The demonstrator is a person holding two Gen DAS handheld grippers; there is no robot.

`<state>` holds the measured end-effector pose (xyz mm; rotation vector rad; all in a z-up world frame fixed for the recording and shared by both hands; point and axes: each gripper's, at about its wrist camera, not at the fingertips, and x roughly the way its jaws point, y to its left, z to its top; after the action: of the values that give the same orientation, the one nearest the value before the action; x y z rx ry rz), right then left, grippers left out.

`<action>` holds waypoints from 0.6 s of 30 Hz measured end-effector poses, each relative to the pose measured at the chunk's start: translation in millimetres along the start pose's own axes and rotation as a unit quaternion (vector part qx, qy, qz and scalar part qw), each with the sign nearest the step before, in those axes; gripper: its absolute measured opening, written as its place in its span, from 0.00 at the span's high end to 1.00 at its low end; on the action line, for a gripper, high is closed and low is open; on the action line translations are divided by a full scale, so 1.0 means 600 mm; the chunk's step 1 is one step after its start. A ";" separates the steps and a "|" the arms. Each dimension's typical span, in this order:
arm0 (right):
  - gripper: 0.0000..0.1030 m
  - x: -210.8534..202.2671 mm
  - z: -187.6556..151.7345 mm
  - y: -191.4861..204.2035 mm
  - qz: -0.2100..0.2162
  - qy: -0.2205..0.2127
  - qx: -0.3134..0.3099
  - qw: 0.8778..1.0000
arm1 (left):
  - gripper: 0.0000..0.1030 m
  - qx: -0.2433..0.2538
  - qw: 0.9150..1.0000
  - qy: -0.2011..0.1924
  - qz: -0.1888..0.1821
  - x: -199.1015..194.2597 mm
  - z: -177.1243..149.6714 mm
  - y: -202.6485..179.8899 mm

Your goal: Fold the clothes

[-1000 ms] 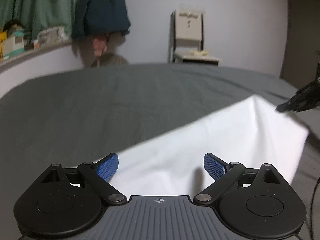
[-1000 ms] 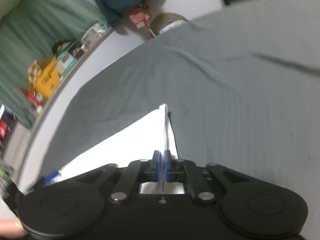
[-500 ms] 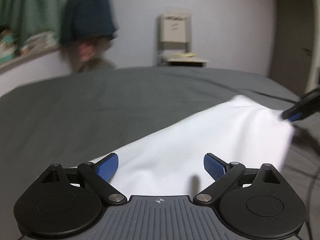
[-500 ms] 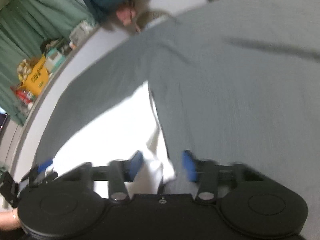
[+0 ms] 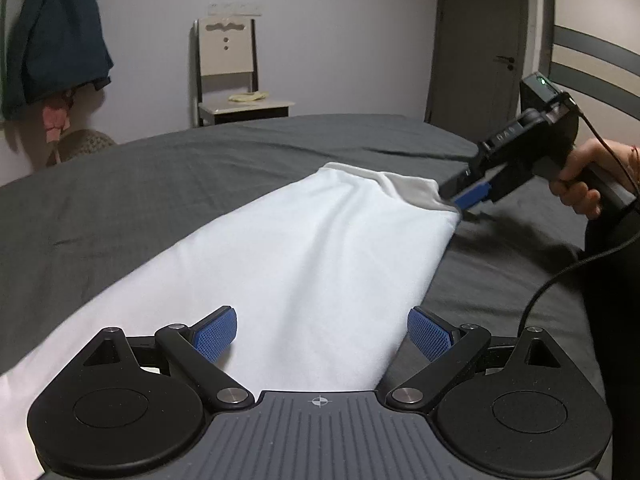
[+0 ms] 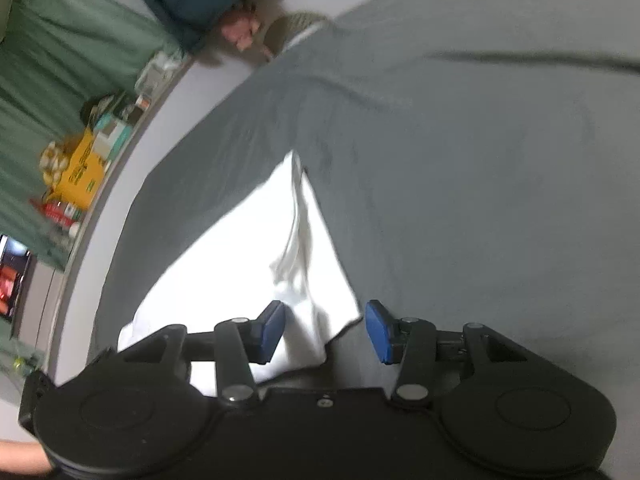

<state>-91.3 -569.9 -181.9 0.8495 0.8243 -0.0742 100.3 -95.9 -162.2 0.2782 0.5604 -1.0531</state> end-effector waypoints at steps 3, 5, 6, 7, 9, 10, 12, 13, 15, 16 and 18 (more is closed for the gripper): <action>0.58 -0.027 0.003 -0.007 0.014 -0.031 0.002 0.999 | 0.07 0.000 1.000 0.006 -0.001 0.001 0.001 0.001; 0.58 -0.022 0.004 -0.017 0.044 -0.017 0.025 0.999 | 0.07 0.006 1.000 0.009 -0.002 0.002 0.000 0.000; 0.58 -0.010 0.007 -0.019 0.048 -0.002 0.028 0.998 | 0.07 0.009 1.000 0.011 -0.002 0.003 0.000 -0.001; 0.61 0.001 0.009 -0.018 0.040 0.012 0.022 0.999 | 0.07 0.013 1.000 0.012 -0.003 0.004 -0.001 -0.002; 0.92 0.007 0.009 -0.013 0.032 0.017 0.009 0.999 | 0.07 0.016 1.000 0.014 -0.001 0.004 -0.001 -0.005; 0.92 0.006 0.008 -0.011 0.032 0.013 0.003 0.999 | 0.07 0.019 1.000 0.013 -0.001 0.003 -0.001 -0.005; 0.93 -0.015 0.008 -0.004 0.023 -0.022 -0.012 0.999 | 0.07 0.026 1.000 0.009 0.003 0.000 0.000 -0.007; 0.93 -0.021 0.008 -0.003 0.014 -0.031 -0.012 0.999 | 0.07 0.026 1.000 0.006 0.006 -0.001 0.002 -0.007; 0.93 -0.007 0.007 -0.008 -0.010 -0.006 -0.006 1.000 | 0.07 0.026 1.000 -0.002 0.011 -0.004 0.005 -0.007; 0.92 0.001 0.007 -0.010 -0.020 0.005 -0.003 1.000 | 0.07 0.022 1.000 -0.005 0.014 -0.004 0.008 -0.006; 0.87 0.004 0.011 -0.011 -0.017 0.007 0.002 1.000 | 0.07 0.011 1.000 -0.011 0.023 0.001 0.015 -0.003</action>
<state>-87.8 -578.4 -185.0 0.8403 0.8513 -0.1000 101.4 -101.2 -155.0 0.2978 0.5207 -1.0183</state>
